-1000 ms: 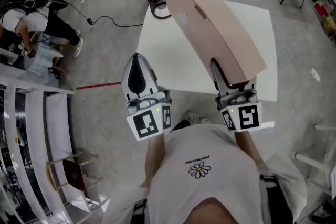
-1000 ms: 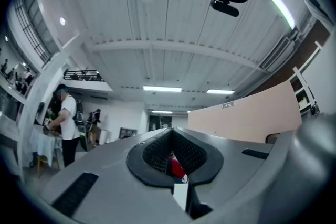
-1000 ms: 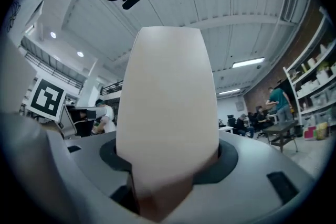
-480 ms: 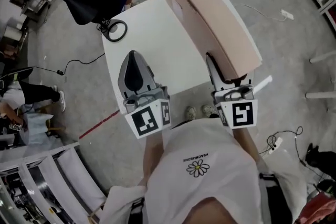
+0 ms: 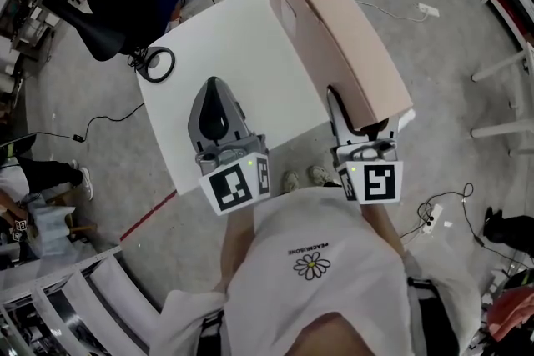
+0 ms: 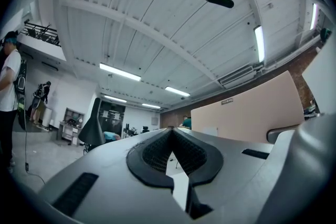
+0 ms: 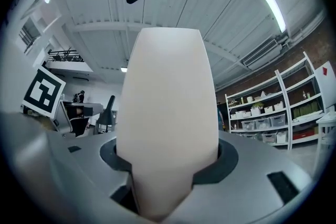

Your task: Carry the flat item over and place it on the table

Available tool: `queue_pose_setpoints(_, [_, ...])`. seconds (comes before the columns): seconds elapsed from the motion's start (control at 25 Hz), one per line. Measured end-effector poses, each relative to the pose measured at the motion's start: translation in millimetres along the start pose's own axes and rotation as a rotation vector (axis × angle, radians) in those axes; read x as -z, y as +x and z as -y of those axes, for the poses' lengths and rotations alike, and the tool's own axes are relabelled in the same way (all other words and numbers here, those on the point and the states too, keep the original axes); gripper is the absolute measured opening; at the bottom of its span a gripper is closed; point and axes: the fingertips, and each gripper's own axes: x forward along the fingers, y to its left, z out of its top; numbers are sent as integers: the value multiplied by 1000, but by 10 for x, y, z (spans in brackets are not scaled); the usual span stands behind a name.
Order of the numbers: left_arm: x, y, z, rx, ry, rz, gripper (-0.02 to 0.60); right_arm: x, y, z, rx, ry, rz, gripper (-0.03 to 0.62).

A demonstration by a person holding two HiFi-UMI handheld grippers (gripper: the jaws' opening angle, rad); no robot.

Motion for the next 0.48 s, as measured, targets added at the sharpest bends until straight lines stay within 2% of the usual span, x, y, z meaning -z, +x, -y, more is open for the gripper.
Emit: queue_pose_setpoints(0.48, [-32,-56,-146,-56,11,-7,12,38,102,-41,-27,-11,-7,282])
